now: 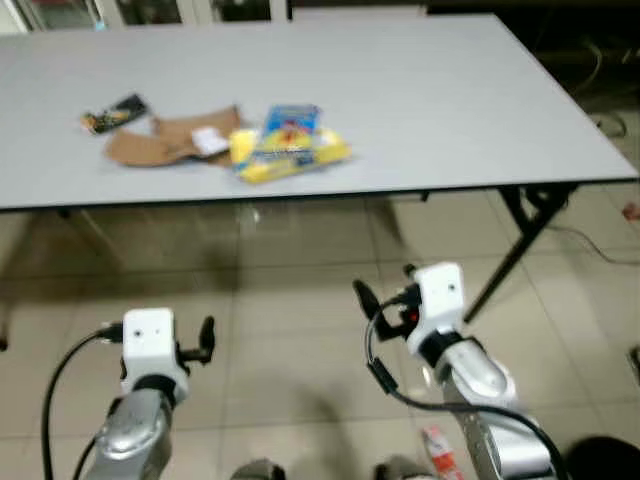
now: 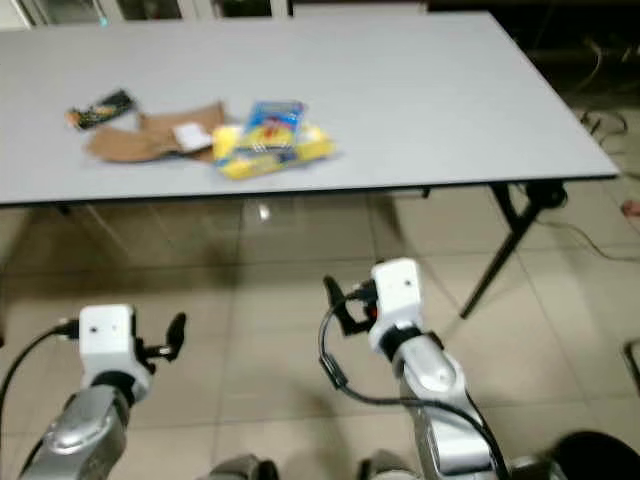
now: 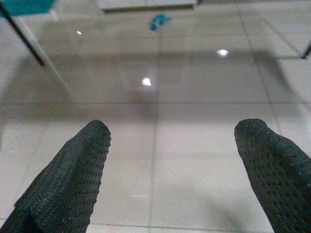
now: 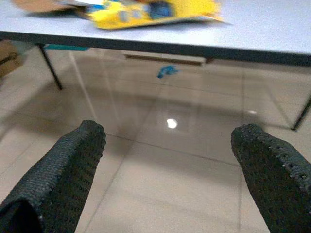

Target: Picking trash to rubbish bin

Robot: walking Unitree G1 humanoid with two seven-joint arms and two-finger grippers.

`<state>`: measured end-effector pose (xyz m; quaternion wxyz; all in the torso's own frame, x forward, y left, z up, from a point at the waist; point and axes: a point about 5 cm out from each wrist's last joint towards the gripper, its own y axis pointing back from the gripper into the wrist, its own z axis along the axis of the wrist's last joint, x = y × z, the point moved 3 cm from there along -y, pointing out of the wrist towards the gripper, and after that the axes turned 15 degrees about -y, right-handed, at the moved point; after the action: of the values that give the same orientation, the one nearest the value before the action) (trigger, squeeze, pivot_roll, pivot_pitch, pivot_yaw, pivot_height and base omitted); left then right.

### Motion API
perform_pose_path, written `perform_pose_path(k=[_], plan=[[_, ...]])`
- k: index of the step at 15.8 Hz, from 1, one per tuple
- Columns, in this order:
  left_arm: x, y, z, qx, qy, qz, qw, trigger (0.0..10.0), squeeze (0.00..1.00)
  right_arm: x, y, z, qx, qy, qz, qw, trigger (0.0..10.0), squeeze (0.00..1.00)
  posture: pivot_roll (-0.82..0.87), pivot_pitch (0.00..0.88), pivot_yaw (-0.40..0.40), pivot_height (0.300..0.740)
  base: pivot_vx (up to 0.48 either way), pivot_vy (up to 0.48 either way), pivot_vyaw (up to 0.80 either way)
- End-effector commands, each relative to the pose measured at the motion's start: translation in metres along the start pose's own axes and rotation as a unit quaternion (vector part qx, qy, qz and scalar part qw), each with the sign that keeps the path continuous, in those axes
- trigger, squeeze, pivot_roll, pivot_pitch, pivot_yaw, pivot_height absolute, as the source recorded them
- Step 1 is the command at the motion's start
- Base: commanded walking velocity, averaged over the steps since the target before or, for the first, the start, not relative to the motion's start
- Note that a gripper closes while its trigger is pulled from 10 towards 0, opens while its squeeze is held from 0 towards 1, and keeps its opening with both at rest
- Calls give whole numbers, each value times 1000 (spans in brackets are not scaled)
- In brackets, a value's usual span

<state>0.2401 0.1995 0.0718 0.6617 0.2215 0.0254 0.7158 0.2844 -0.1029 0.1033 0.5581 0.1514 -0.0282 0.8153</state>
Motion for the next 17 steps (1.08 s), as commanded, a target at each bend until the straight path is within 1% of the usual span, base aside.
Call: perform_pose_path(k=[1, 6, 9, 11, 12, 14, 15, 16, 17], plan=[[-4, 1, -1, 4, 2, -6, 1000, 10000, 0, -8, 3, 1, 1, -1, -15, 1000, 10000, 0, -45, 145, 47, 740, 0, 465, 0], [-5, 0, -3, 6, 2, -8, 1000, 10000, 0, -9, 3, 1, 2, 1, -15, 1000, 10000, 0, -44, 143, 41, 740, 0, 465, 0], [-9, 0, 0, -15, 15, -19, 1000, 10000, 0, -10, 2, -1, 6, 3, -13, 1000, 10000, 0, -45, 140, 34, 740, 0, 0, 0], [-13, -3, 1, -29, 27, -29, 999, 10000, 0, -13, 0, -5, 10, 3, -14, 1000, 10000, 0, -42, 115, 30, 740, 0, 0, -553], [-14, -5, 3, -41, 26, -29, 998, 10000, 0, -14, -3, -6, 12, 3, -14, 1000, 10000, 0, -39, 110, 28, 740, 0, 0, -800], [-11, -8, 10, -76, 13, -25, 997, 10000, 0, -13, -7, -8, 15, 5, -10, 1000, 10000, 0, -34, 101, 26, 740, 0, 0, -800], [-11, -8, 10, -83, 15, -22, 996, 10000, 0, -13, -8, -9, 16, 4, -10, 1000, 10000, 0, -33, 99, 26, 740, 0, 0, -800], [-11, -7, 10, -91, -1, -21, 996, 10000, 0, -13, -10, -9, 16, 4, -10, 1000, 10000, 0, -32, 98, 26, 740, 0, 0, -800], [-12, -8, 9, -92, 2, -19, 996, 10000, 0, -15, -11, -8, 15, 5, -12, 1000, 10000, 0, -39, 99, 25, 740, 0, 0, -800]])
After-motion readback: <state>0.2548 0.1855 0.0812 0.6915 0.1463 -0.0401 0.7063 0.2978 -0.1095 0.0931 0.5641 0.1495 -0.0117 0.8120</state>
